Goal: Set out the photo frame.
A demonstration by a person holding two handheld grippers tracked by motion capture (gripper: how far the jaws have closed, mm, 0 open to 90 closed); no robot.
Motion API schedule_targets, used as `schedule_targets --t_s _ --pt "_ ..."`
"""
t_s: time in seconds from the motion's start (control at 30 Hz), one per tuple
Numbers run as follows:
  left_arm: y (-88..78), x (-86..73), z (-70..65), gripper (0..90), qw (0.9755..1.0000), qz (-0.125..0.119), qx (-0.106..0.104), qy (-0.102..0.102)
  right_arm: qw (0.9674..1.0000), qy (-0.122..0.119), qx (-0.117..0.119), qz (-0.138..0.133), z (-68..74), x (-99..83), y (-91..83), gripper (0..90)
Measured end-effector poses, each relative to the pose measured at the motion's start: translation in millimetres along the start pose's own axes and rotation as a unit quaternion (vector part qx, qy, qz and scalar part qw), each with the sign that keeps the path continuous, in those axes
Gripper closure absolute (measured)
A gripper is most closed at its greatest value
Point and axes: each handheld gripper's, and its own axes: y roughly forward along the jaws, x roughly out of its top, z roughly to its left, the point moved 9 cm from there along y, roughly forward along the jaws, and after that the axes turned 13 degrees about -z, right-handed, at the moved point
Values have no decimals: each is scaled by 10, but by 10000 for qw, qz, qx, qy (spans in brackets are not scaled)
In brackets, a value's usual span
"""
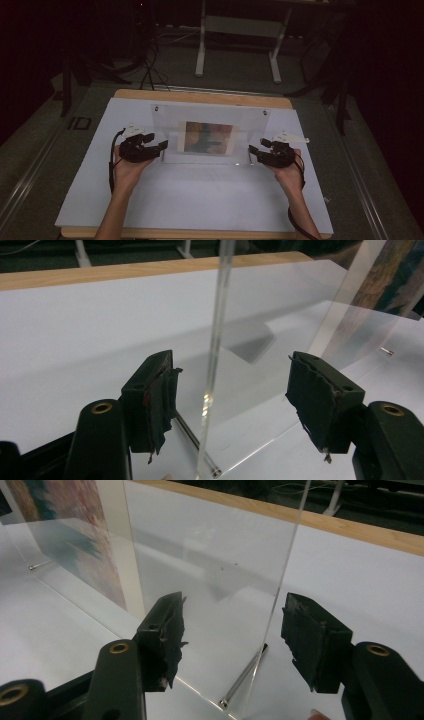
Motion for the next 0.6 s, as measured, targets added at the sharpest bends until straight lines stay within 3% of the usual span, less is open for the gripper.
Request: schedule_targets --t_s 0.6 --pt "-177 105 178 367 9994 -225 188 -189 10000 -6 -46 22 -121 48 -177 424"
